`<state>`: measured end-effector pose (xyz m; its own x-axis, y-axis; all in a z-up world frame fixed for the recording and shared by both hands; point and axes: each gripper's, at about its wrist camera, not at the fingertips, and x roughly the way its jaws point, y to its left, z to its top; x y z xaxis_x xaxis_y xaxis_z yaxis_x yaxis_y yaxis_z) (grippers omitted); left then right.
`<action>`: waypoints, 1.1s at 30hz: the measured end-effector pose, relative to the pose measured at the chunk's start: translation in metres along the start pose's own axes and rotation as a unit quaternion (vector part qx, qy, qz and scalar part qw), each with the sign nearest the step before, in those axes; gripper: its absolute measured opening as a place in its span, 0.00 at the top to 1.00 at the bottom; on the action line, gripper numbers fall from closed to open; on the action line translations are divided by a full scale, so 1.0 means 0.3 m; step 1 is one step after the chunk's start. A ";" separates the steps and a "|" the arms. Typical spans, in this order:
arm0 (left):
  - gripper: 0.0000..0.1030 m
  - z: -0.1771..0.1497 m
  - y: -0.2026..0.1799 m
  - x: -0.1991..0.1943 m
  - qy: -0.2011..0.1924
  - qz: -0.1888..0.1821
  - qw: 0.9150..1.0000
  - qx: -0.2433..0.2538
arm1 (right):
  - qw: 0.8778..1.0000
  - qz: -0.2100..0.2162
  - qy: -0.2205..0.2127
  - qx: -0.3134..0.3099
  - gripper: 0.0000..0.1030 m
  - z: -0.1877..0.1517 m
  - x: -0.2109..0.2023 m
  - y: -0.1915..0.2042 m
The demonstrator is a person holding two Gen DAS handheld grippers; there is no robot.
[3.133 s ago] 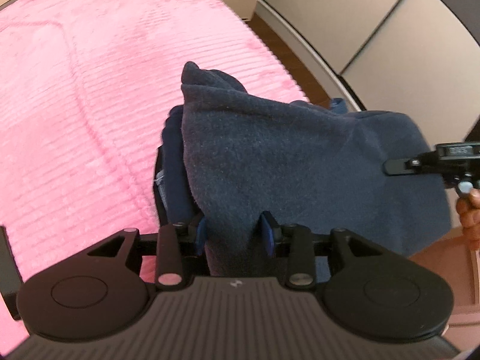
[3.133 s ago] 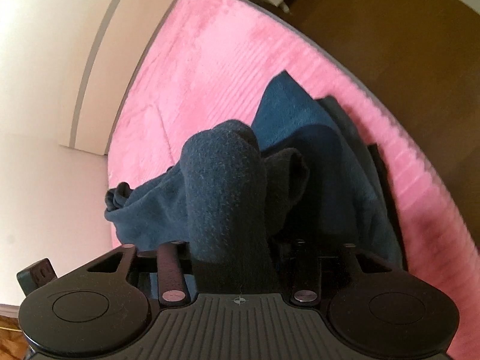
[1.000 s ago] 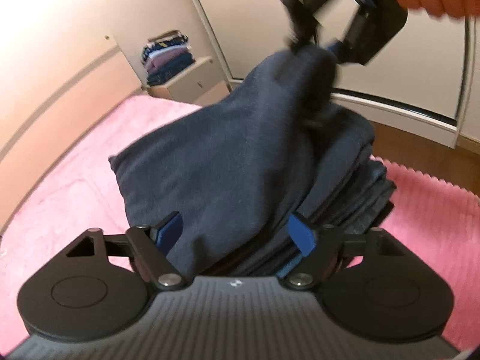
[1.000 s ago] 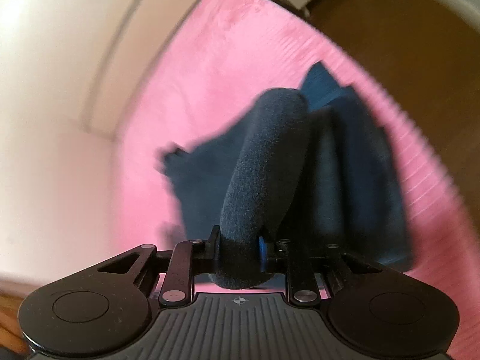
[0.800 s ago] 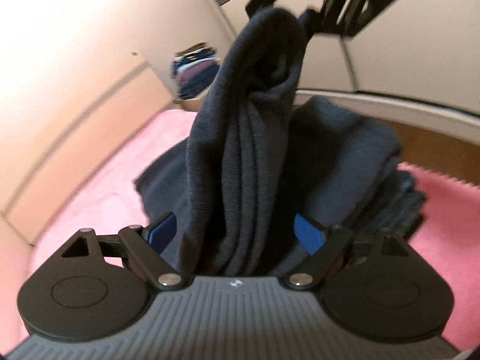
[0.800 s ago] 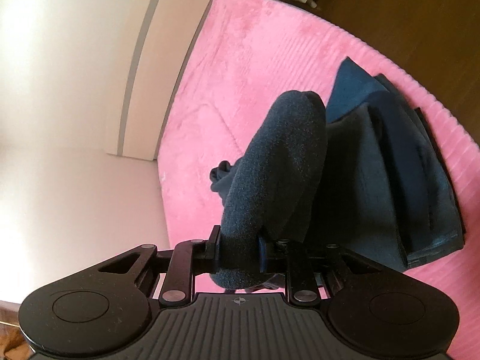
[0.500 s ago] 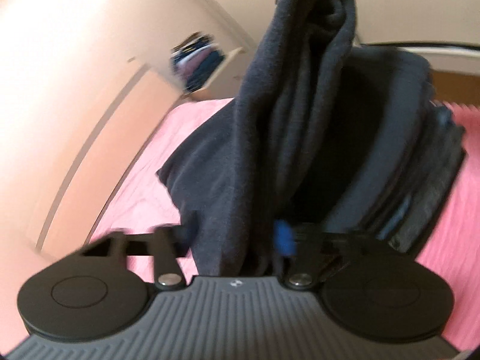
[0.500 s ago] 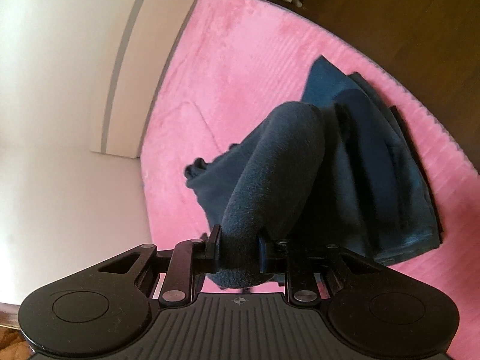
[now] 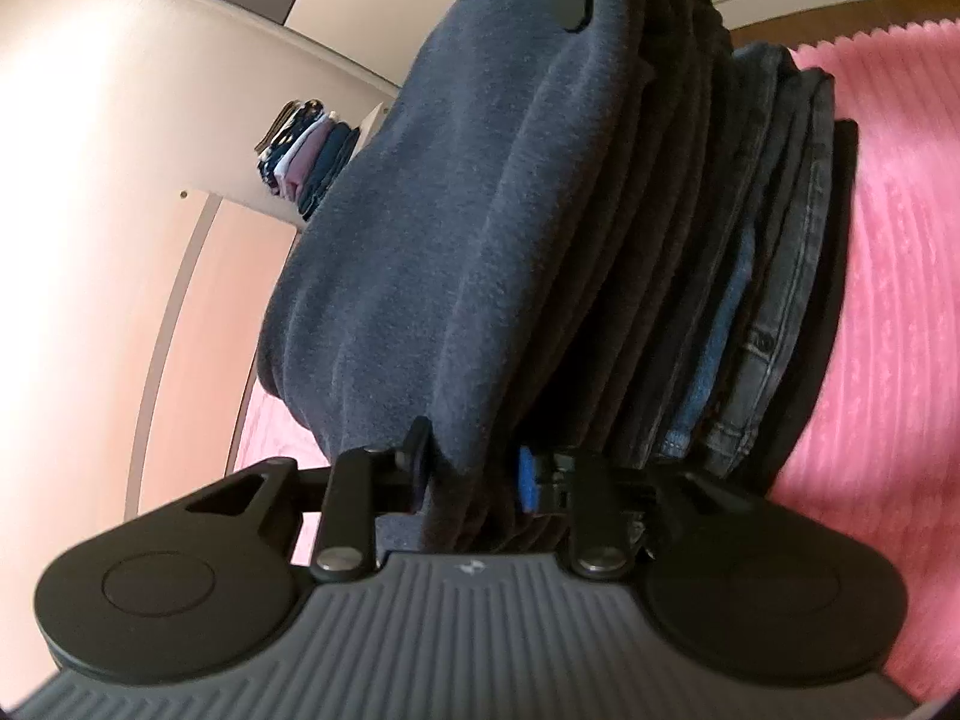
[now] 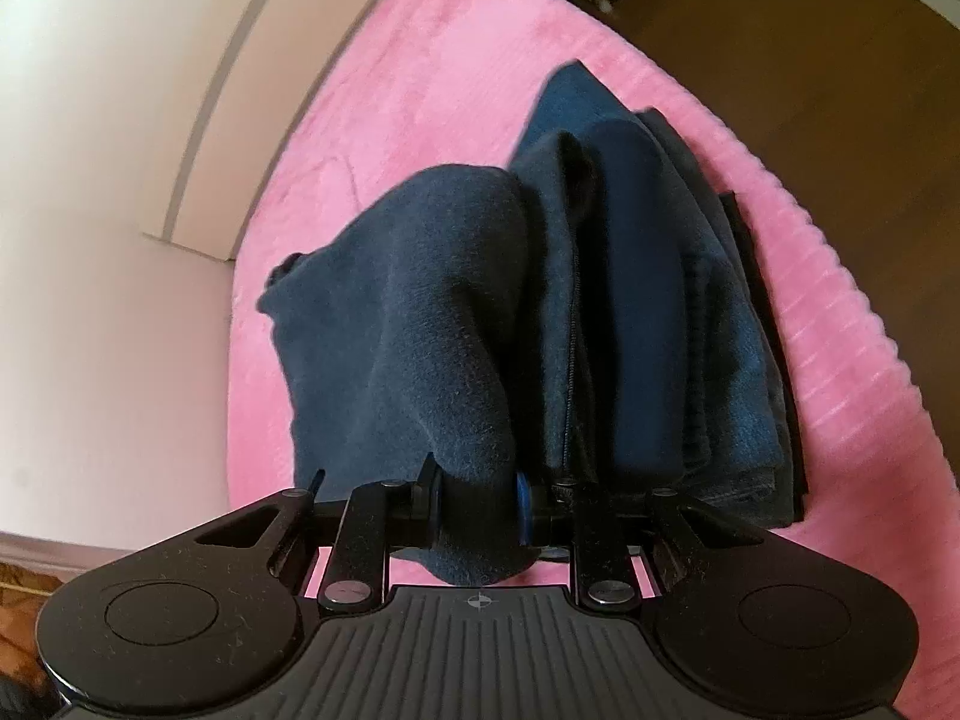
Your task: Fold clothes
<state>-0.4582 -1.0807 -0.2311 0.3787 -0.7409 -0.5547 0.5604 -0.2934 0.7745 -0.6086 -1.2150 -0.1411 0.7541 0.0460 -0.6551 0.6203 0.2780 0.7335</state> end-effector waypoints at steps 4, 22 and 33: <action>0.69 0.013 0.018 0.027 0.011 -0.017 1.000 -0.010 | 0.999 -0.021 -0.003 -0.050 0.79 0.019 0.006 0.050; 0.36 -0.113 0.288 -0.103 -0.048 -0.101 0.963 -0.246 | 0.984 0.051 -0.088 0.144 0.17 -0.210 -0.053 -0.136; 0.36 -0.285 0.574 0.003 0.066 -0.179 0.804 -0.563 | 0.988 0.088 -0.077 0.097 0.18 -0.096 -0.018 -0.082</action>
<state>-0.2984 -1.0802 -0.1242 0.0767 -0.6384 -0.7658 0.9341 0.3146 -0.1686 -0.6341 -1.1943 -0.1607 0.8682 -0.0746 -0.4905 0.4957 0.0883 0.8640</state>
